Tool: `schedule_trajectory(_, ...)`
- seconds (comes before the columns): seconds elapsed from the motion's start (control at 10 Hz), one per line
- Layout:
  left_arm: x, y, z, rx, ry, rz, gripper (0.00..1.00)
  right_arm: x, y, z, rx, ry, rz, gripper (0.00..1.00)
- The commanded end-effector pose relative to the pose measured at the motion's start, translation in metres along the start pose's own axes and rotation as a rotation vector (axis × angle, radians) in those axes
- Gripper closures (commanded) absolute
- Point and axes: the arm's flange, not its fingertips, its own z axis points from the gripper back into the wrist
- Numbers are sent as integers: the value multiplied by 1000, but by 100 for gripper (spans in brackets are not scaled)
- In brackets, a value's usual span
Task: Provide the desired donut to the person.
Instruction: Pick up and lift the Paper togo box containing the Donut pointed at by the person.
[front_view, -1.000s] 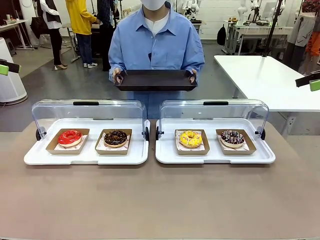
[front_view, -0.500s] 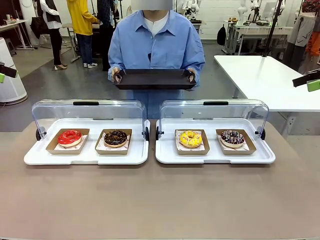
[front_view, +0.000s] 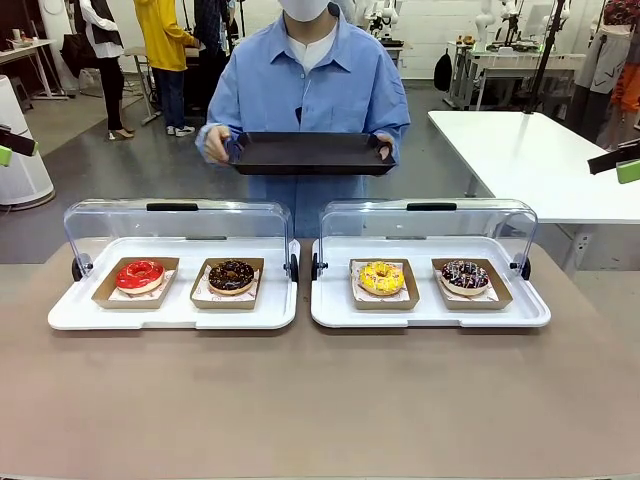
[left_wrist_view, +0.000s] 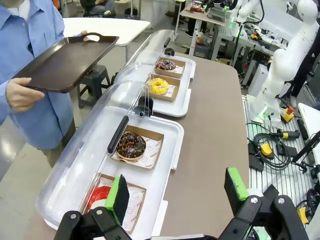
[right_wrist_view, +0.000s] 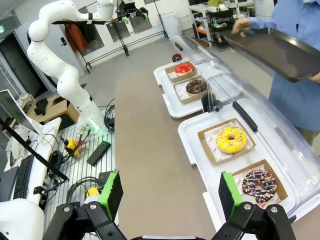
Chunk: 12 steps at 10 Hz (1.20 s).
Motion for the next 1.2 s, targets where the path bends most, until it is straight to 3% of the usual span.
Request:
schedule_trajectory(0.0, 2, 0, 0, 5, -16, 10, 0, 0, 0, -1, 5, -5, 2, 0)
schedule_trajectory(1.1, 2, 0, 0, 5, -16, 10, 0, 0, 0, -1, 5, -5, 2, 0)
